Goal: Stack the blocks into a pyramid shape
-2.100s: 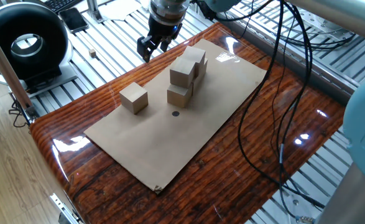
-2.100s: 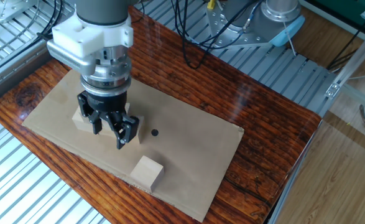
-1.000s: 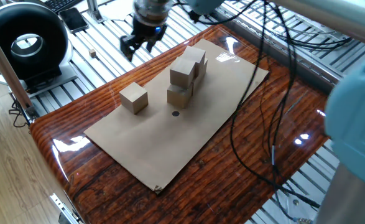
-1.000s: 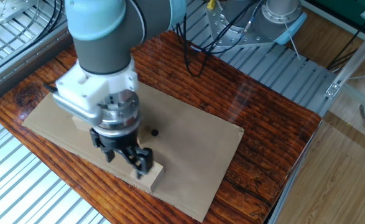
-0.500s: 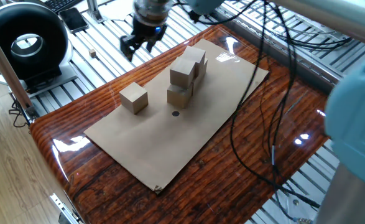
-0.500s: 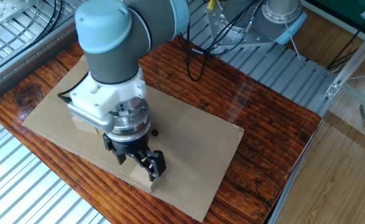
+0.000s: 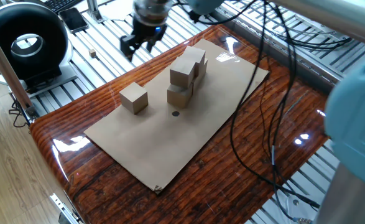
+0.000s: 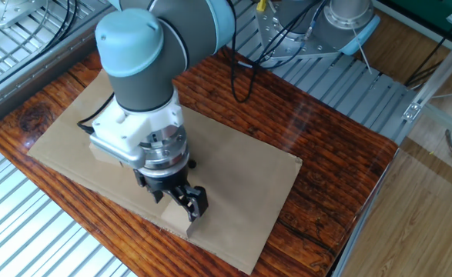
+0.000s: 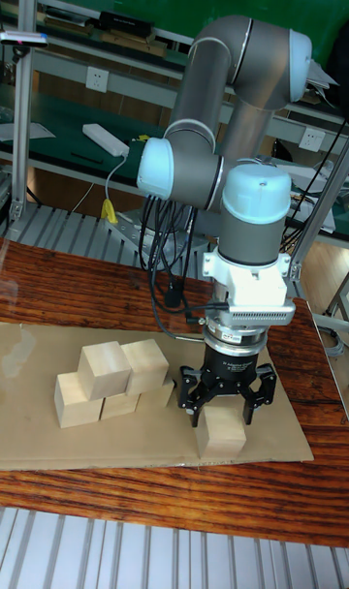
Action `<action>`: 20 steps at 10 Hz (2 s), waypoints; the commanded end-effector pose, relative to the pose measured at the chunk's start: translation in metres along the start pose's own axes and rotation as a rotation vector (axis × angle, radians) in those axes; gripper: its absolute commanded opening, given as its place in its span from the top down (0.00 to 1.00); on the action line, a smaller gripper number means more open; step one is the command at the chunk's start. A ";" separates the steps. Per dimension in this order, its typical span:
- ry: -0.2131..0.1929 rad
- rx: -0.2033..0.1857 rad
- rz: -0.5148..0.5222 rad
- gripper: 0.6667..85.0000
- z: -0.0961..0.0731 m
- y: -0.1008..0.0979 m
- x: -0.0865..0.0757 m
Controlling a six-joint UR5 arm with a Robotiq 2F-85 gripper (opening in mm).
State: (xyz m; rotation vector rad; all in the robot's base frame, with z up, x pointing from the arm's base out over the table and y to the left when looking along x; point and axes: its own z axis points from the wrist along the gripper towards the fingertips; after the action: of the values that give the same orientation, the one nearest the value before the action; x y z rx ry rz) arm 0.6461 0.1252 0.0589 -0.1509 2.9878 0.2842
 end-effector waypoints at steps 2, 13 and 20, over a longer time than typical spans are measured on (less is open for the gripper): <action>0.000 -0.045 0.025 0.10 0.003 0.010 0.000; -0.010 -0.006 0.026 0.26 0.026 -0.002 -0.009; 0.052 0.006 0.074 0.62 -0.013 0.000 -0.010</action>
State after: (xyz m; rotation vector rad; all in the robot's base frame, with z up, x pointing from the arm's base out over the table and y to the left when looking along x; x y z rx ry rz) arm 0.6552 0.1237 0.0546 -0.0717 3.0272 0.2664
